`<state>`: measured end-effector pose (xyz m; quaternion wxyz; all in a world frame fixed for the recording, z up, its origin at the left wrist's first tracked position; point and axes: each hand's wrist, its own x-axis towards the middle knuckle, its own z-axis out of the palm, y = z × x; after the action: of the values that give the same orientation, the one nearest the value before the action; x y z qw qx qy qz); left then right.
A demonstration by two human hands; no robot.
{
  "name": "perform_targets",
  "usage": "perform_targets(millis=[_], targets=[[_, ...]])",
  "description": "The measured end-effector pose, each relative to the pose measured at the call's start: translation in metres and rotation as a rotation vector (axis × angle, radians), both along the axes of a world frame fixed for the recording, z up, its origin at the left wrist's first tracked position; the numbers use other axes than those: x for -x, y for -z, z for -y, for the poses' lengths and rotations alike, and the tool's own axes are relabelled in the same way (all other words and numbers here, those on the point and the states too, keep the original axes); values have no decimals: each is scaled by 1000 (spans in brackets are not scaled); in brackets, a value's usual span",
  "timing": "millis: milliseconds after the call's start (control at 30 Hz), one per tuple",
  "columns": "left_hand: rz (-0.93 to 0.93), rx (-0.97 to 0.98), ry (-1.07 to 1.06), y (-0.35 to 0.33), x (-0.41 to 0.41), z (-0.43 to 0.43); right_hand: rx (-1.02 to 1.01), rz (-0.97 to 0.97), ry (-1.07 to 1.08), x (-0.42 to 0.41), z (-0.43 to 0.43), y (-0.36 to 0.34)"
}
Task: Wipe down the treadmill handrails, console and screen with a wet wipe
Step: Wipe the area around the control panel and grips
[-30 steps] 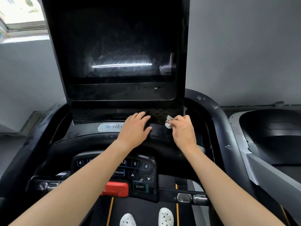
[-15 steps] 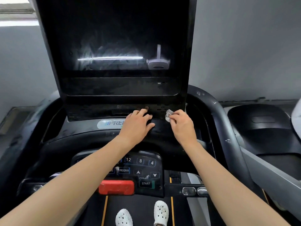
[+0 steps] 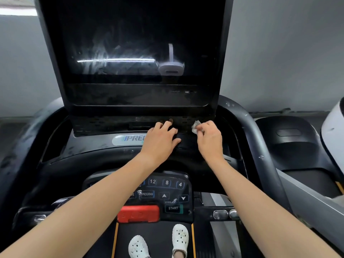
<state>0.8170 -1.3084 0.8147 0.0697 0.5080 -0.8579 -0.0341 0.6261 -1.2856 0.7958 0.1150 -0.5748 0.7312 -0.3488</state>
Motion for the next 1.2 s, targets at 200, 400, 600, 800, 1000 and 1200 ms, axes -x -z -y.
perform_targets(millis=[200, 400, 600, 800, 1000, 1200], targets=[[6, 25, 3, 3, -1, 1, 74, 76, 158, -14, -7, 6], [15, 23, 12, 1, -1, 2, 41, -142, -111, -1, -7, 5], [30, 38, 14, 3, 0, 1, 56, -70, 65, -9, -9, 4], [15, 25, 8, 1, -1, 1, 22, 40, -6, -16, 0, -4], [0, 14, 5, 3, -1, 0, -2, 231, 229, -11, 0, -3], [-23, 2, -1, 3, 0, -1, 1, 148, 30, -15, 3, -3]])
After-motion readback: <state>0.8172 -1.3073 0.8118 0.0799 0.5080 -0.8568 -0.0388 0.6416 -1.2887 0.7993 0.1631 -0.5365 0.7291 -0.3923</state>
